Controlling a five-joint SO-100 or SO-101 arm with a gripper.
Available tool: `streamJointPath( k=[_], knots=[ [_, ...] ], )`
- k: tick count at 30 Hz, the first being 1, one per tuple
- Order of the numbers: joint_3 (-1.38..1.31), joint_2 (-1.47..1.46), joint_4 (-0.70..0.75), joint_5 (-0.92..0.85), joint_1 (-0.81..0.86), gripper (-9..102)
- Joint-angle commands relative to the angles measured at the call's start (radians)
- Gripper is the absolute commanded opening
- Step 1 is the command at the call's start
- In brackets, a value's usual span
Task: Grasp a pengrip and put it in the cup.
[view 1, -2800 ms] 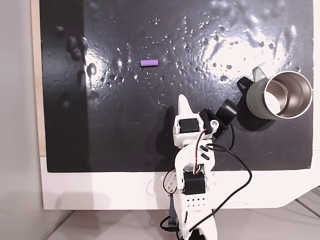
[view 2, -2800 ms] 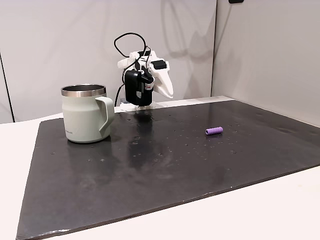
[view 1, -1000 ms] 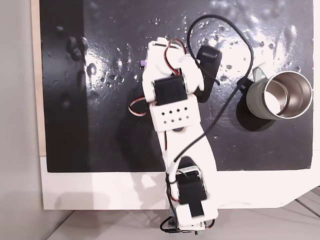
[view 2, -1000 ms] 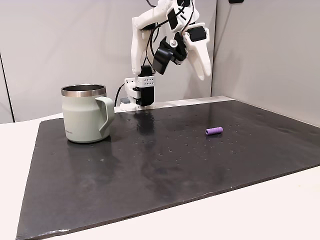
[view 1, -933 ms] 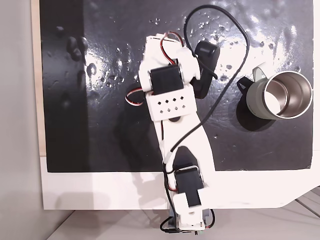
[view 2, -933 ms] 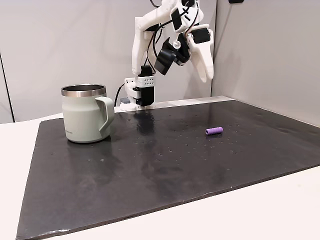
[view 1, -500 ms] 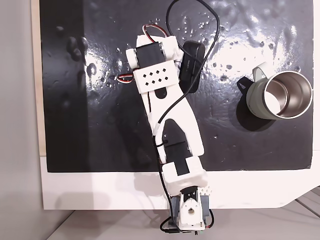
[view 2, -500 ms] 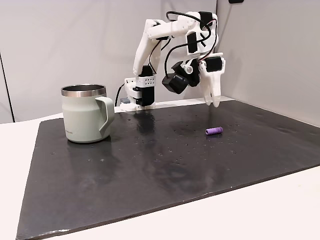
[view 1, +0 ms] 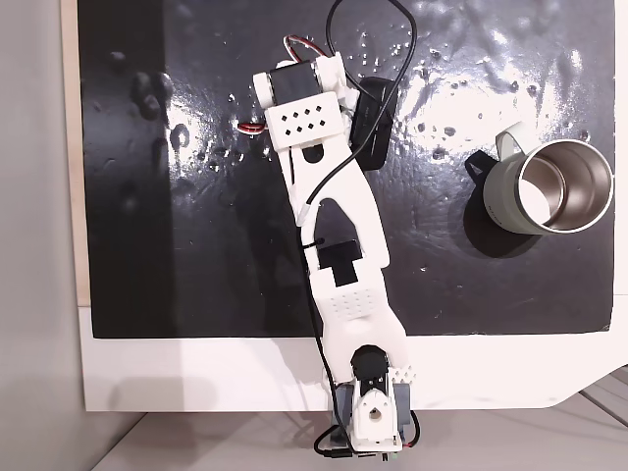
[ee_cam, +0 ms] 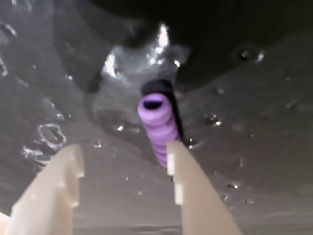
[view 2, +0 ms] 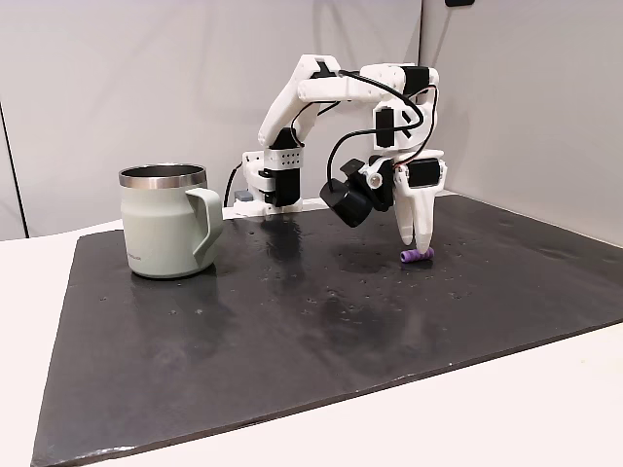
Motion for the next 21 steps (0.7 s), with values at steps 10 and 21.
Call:
streamJointPath(
  k=[10,21],
  knots=[
    [-0.146,-0.092,0.055,-0.009,-0.049,16],
    [-0.183,-0.138,0.092,-0.015,-0.04,0]
  ],
)
